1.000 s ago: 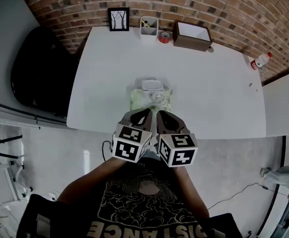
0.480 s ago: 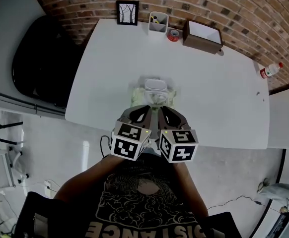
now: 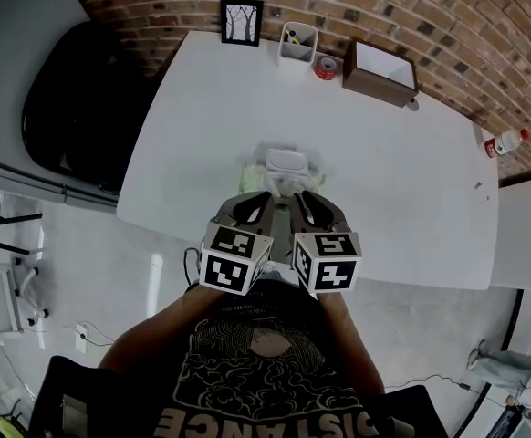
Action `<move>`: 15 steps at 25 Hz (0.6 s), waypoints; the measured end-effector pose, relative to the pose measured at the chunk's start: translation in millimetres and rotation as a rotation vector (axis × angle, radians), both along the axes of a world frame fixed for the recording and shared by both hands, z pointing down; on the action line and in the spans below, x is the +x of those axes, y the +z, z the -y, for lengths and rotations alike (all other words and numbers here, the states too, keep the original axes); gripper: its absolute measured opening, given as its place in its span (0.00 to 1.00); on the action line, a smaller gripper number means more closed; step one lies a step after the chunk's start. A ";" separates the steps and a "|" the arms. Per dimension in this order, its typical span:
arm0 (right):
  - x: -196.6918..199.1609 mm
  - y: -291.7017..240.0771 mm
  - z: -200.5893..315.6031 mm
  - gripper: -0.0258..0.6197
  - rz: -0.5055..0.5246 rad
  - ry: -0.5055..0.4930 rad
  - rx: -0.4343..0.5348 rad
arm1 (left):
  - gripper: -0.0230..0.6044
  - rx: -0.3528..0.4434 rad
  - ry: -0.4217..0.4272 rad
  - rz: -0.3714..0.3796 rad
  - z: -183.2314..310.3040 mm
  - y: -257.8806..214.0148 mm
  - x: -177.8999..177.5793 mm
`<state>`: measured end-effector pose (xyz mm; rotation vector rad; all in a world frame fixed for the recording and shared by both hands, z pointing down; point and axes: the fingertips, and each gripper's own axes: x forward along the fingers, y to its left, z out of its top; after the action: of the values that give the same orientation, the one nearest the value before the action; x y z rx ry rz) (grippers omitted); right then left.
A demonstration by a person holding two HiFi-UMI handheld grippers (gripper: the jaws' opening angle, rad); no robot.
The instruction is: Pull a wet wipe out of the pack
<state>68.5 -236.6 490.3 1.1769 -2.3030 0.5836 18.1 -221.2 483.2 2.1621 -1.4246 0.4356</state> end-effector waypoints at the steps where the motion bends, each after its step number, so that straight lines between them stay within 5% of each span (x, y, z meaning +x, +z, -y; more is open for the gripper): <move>1: -0.7 1.4 0.3 0.15 -0.003 -0.010 -0.005 | 0.06 -0.001 -0.006 0.001 0.5 0.4 -0.2; 15: -6.2 16.4 6.6 0.16 -0.062 -0.079 -0.017 | 0.06 0.009 -0.070 0.018 3.1 1.5 -6.0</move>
<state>62.3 -243.2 506.8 1.0757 -2.2764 0.5290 12.0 -224.3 484.7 2.1135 -1.5098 0.4247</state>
